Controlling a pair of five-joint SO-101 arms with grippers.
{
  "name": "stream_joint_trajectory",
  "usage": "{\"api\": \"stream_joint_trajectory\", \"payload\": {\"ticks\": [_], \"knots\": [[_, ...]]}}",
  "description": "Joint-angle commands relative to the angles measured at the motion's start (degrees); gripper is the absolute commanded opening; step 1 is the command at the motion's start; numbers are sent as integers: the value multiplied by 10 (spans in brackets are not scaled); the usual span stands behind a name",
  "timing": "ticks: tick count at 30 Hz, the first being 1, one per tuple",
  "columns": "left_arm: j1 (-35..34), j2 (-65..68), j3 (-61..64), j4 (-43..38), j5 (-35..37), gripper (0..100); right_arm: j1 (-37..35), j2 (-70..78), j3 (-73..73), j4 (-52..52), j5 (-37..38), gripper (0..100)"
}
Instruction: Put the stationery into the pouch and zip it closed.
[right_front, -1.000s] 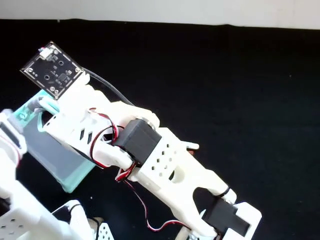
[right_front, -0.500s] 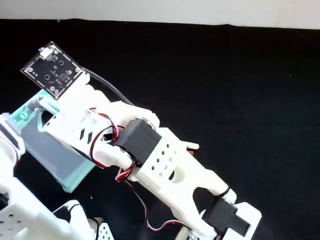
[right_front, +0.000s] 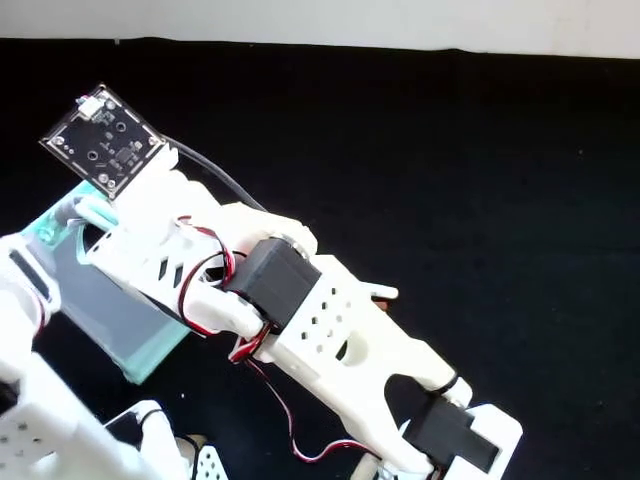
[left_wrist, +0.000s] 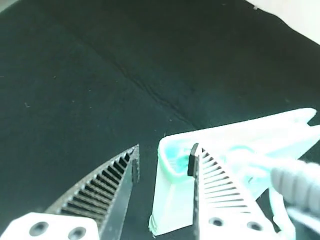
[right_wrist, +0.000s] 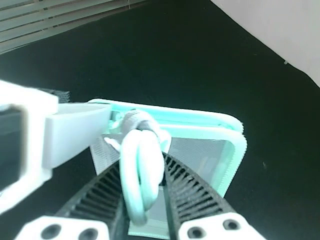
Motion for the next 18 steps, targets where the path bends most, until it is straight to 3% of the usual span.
{"api": "stream_joint_trajectory", "payload": {"ticks": [1, 6, 14, 18], "knots": [[-4, 5, 16, 9, -7, 184, 0, -29, -15, -10, -6, 6], [0, 5, 20, 9, -14, 0, 0, -29, -15, -10, -6, 6], [0, 5, 17, 9, -37, 7, 4, -29, -15, -10, -6, 6], [-1, 5, 15, 9, -38, 7, 48, -29, -15, -9, -6, 6]]}}
